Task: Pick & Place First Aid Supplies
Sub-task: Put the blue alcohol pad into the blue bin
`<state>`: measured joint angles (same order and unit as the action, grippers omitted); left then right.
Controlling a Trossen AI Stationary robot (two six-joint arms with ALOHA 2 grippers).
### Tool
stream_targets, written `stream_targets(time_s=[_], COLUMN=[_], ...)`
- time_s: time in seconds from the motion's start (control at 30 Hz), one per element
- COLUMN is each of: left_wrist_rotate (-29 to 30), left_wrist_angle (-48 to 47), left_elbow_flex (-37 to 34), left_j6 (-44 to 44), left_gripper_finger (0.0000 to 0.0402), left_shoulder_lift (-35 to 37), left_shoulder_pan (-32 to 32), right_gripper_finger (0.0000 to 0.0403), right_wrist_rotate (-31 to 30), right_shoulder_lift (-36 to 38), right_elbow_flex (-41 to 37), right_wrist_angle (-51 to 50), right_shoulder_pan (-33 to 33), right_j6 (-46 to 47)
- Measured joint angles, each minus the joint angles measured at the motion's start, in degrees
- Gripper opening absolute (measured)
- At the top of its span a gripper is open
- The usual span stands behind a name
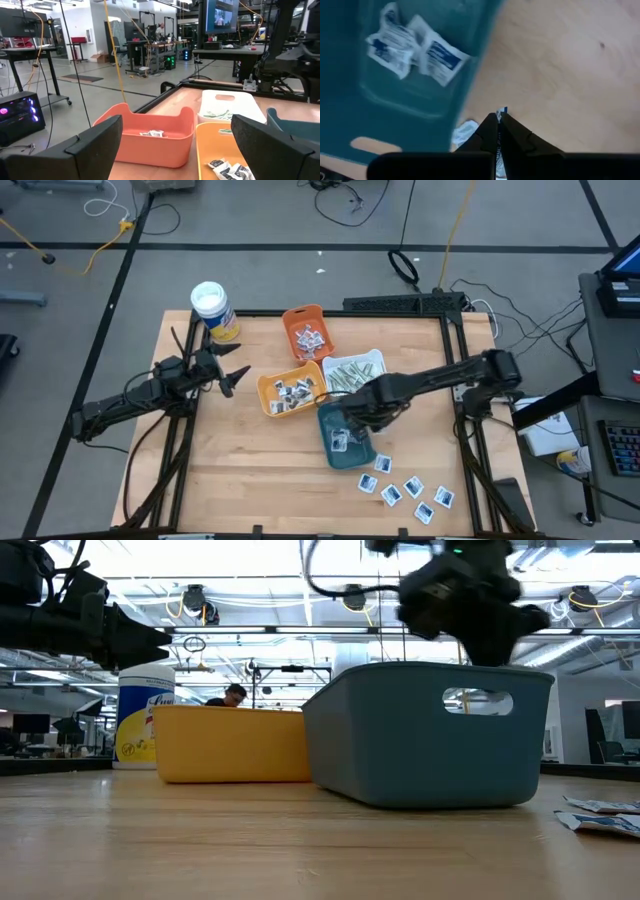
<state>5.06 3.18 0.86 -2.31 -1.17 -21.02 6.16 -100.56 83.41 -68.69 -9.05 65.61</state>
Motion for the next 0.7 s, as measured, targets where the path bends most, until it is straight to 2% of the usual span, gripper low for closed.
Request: stream_targets(time_s=[0.37, 0.7], left_wrist_rotate=[0.0, 0.0], left_wrist_angle=[0.0, 0.0], left_elbow_flex=[0.0, 0.0], left_j6=[0.0, 0.0], left_gripper_finger=[0.0379, 0.0379], left_shoulder_lift=[0.0, 0.0], left_shoulder_pan=[0.0, 0.0], right_gripper_finger=[0.0, 0.0], right_wrist_rotate=[1.5, 1.4], right_shoulder_lift=[-12.4, -15.3], right_elbow_flex=[17.7, 15.4], right_wrist_angle=[-4.2, 0.8], right_shoulder_pan=[1.5, 0.5], right_j6=[-6.3, -5.0])
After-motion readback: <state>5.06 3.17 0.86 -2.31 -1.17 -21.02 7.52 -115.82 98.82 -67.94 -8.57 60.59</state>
